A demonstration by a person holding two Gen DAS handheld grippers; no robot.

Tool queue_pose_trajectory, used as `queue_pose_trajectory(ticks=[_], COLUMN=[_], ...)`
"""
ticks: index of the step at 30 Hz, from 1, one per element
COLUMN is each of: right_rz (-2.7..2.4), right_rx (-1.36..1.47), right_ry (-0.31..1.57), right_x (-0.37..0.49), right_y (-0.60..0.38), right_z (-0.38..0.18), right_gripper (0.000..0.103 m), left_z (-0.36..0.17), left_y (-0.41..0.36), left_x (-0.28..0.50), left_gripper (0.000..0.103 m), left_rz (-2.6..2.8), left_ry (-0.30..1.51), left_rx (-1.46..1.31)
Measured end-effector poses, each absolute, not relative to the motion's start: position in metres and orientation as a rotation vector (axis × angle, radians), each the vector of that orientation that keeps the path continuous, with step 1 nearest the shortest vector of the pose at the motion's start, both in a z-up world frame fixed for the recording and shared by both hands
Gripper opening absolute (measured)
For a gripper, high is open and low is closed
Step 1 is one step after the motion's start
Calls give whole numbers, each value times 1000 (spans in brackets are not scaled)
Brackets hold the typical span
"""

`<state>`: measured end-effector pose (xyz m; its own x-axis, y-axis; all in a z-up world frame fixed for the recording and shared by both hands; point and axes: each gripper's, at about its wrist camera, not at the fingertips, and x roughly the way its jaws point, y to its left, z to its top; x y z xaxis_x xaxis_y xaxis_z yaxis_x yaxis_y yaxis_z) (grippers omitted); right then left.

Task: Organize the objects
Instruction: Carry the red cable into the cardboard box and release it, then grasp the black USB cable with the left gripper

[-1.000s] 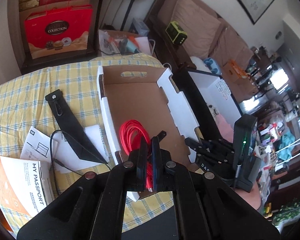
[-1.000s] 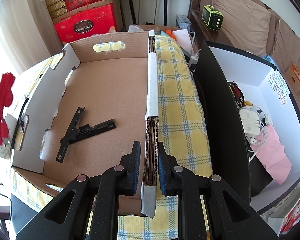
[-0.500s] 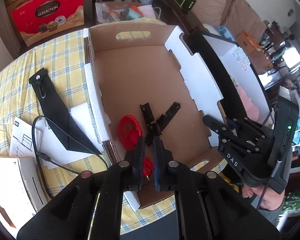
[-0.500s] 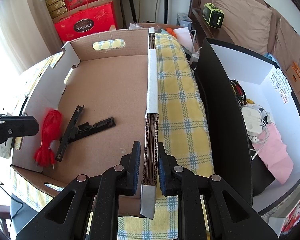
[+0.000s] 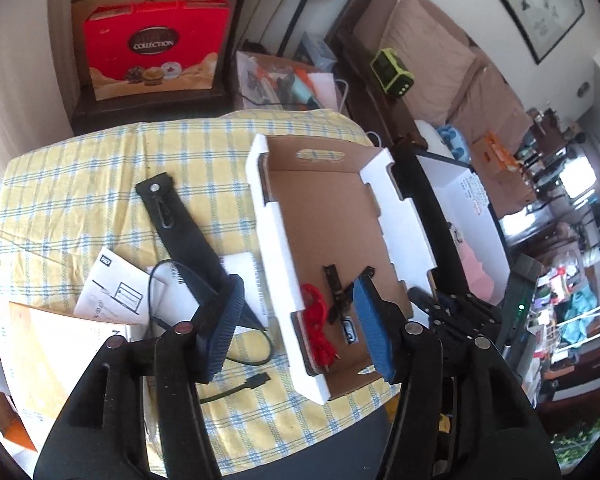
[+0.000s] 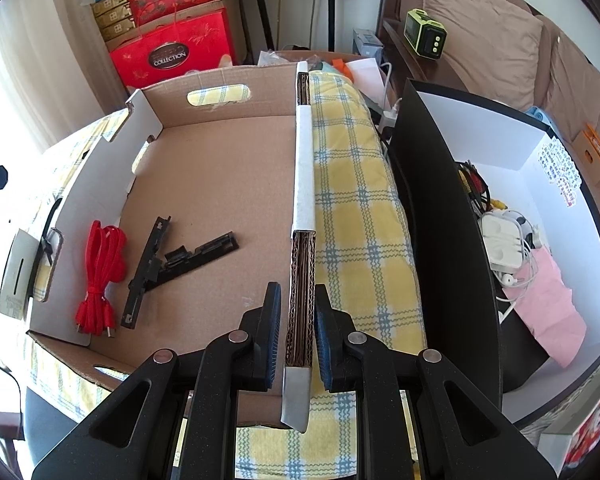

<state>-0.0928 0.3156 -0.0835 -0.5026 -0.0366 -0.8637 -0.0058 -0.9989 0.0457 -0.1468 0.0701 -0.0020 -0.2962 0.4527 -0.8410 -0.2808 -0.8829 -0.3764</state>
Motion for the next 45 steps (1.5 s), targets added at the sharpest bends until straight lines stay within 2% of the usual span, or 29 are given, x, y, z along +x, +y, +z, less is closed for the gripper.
queue_pose_trajectory(ticks=[11, 25, 27, 29, 32, 36, 38, 45], right_rz=[-2711, -2711, -2711, -2712, -2712, -2711, -2710, -2708], right_rx=[1560, 1562, 1562, 1562, 1562, 1563, 1563, 1565], right_ry=[-57, -49, -49, -49, -49, -48, -48, -45], right_x=[-93, -92, -92, -92, -92, -92, -92, -91], right_y=[314, 314, 313, 313, 313, 313, 314, 313], right_z=[-82, -82, -82, -82, -82, -82, -82, -84], right_gripper=[17, 17, 17, 17, 17, 17, 17, 17], left_z=[-49, -76, -79, -82, -89, -101, -104, -89], left_y=[35, 47, 52, 56, 61, 66, 66, 60], left_x=[-159, -163, -166, -168, -172, -176, -176, -168], left_gripper=[57, 57, 53, 38, 29, 24, 14, 7], left_rz=[2245, 2237, 2249, 2256, 2270, 2305, 2320, 2310], left_ry=[-260, -208, -194, -188, -168, -150, -147, -239], left_rx=[-1653, -1715, -1715, -1716, -1739, -1771, -1770, -1698])
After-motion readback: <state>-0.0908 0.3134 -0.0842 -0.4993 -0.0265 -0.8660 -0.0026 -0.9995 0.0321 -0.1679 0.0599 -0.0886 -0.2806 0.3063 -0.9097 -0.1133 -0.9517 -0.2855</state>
